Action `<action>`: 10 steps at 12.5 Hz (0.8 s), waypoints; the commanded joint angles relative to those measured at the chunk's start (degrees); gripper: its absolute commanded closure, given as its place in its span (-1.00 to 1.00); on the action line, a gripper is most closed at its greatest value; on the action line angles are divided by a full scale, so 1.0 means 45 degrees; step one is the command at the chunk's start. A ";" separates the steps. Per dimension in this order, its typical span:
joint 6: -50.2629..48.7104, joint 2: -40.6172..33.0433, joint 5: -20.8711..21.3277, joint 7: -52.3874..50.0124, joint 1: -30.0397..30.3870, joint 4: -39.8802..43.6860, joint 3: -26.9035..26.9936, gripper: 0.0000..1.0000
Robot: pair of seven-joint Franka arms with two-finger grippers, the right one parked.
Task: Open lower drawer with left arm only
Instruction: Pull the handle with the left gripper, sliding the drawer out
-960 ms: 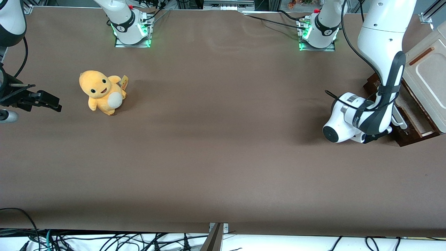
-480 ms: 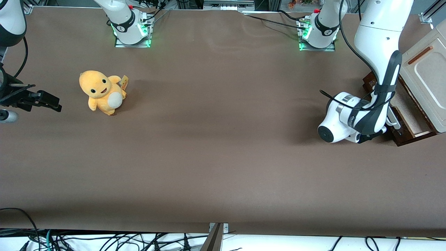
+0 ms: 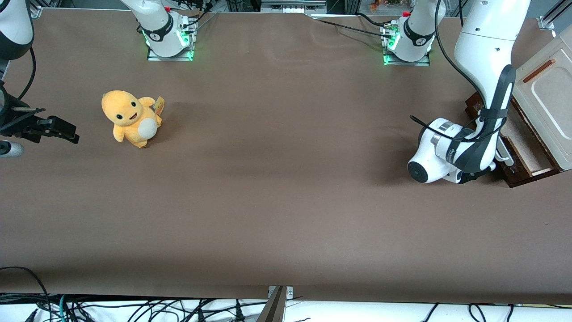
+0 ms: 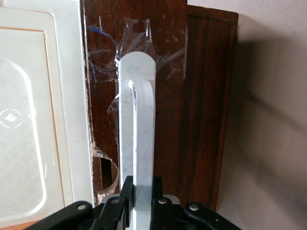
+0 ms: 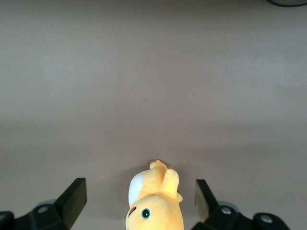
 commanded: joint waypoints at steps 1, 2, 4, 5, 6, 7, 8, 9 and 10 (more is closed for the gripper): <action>-0.0878 -0.0335 -0.0761 -0.0332 -0.0377 0.0148 -0.0101 0.87; -0.0878 -0.0335 -0.0780 -0.0332 -0.0378 0.0148 -0.0101 0.87; -0.0898 -0.0335 -0.0800 -0.0332 -0.0398 0.0167 -0.0120 0.87; -0.0898 -0.0335 -0.0800 -0.0332 -0.0398 0.0167 -0.0120 0.87; -0.0898 -0.0335 -0.0800 -0.0332 -0.0417 0.0225 -0.0120 0.87; -0.0917 -0.0335 -0.0935 -0.0332 -0.0436 0.0303 -0.0120 0.87; -0.0917 -0.0335 -0.1033 -0.0332 -0.0437 0.0381 -0.0120 0.87; -0.0937 -0.0354 -0.1054 -0.0332 -0.0456 0.0382 -0.0120 0.87; -0.1014 -0.0335 -0.1054 -0.0332 -0.0514 0.0401 -0.0120 0.87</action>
